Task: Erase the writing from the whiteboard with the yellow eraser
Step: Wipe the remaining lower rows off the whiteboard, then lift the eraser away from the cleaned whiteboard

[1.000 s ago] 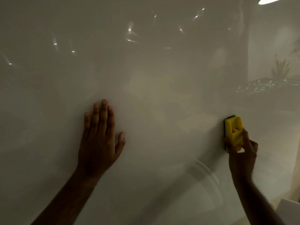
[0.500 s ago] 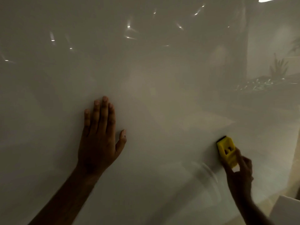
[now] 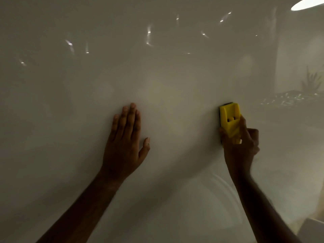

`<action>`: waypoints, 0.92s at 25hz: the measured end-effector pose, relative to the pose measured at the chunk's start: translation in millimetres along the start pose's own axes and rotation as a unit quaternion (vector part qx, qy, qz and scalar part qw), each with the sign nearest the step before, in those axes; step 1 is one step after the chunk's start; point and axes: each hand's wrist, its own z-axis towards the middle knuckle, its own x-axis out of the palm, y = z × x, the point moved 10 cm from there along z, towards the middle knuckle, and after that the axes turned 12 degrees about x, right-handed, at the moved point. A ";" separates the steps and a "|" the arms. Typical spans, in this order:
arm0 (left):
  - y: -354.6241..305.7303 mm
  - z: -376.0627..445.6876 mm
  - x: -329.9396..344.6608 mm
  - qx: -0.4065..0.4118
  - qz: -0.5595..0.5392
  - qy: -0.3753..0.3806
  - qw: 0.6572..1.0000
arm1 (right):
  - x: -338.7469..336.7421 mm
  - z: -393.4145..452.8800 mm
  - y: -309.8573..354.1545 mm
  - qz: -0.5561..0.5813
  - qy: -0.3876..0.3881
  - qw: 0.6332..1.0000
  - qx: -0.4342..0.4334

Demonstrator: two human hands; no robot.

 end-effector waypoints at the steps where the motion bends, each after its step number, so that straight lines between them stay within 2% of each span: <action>1: 0.5 -1.0 -1.1 0.002 -0.005 -0.001 1.000 | 5.0 1.7 19.8 -0.020 0.007 1.000 -0.018; 5: 27.2 -19.7 -13.3 -0.030 -0.016 -0.004 0.999 | 30.5 2.9 99.5 -0.072 0.021 0.993 -0.087; 8: 67.0 -41.7 -27.0 -0.070 -0.009 -0.002 0.998 | 54.6 -14.0 166.3 -0.071 0.034 0.985 -0.152; 15: 144.8 -94.9 -65.8 -0.127 0.023 0.018 0.991 | 112.1 -123.9 306.4 -0.083 0.061 0.932 -0.348; 18: 161.9 -117.9 -72.0 -0.145 0.027 0.030 0.989 | 131.1 -166.7 325.6 -0.088 0.086 0.913 -0.389; 23: 159.7 -149.0 -70.4 -0.160 0.011 0.051 0.986 | 136.9 -189.6 314.7 -0.109 0.106 0.897 -0.414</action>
